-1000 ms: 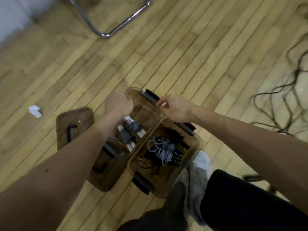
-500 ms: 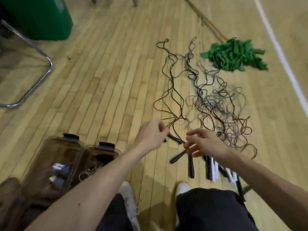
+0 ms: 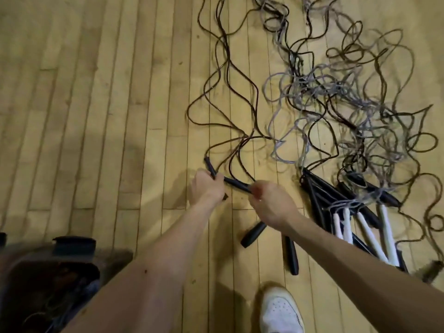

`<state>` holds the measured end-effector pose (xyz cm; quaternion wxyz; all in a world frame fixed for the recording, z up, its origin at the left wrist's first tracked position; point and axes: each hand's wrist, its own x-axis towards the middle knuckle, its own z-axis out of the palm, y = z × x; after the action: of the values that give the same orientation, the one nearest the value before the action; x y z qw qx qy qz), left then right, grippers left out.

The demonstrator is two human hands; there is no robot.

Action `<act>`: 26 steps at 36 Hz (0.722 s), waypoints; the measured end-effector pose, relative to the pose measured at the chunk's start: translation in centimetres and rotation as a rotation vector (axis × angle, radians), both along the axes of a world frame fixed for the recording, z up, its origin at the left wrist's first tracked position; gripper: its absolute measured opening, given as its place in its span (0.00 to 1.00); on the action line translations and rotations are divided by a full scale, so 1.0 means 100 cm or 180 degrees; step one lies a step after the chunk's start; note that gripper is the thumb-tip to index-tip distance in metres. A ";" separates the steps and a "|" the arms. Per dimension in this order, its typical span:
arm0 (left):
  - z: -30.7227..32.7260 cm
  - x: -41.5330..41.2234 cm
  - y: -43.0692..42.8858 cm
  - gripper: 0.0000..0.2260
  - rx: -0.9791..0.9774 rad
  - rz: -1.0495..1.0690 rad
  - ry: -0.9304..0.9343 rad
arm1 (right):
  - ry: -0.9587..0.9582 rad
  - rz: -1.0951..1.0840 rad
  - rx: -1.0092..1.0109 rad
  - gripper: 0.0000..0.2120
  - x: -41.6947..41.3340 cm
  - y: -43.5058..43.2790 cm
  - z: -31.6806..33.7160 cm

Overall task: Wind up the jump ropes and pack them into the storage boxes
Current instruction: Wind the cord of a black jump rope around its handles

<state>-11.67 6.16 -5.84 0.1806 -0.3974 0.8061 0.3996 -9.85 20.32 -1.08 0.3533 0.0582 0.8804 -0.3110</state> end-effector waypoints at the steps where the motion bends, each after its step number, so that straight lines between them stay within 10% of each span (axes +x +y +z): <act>1: -0.010 -0.004 -0.001 0.09 -0.0011 0.0023 0.0027 | 0.0156 0.0081 0.0111 0.16 -0.008 -0.007 -0.011; 16: -0.057 -0.007 -0.027 0.07 -0.0090 -0.0466 -0.0200 | 0.0834 0.1828 0.1391 0.16 -0.009 -0.040 -0.079; 26: 0.034 0.015 -0.067 0.08 0.0369 -0.0555 0.0240 | -0.0657 -0.0042 -0.0833 0.11 -0.015 -0.060 -0.007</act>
<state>-10.18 -0.50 -2.44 0.2070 -0.2993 0.8193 0.4430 -11.39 14.35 -1.75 0.4444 0.0490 0.7910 -0.4177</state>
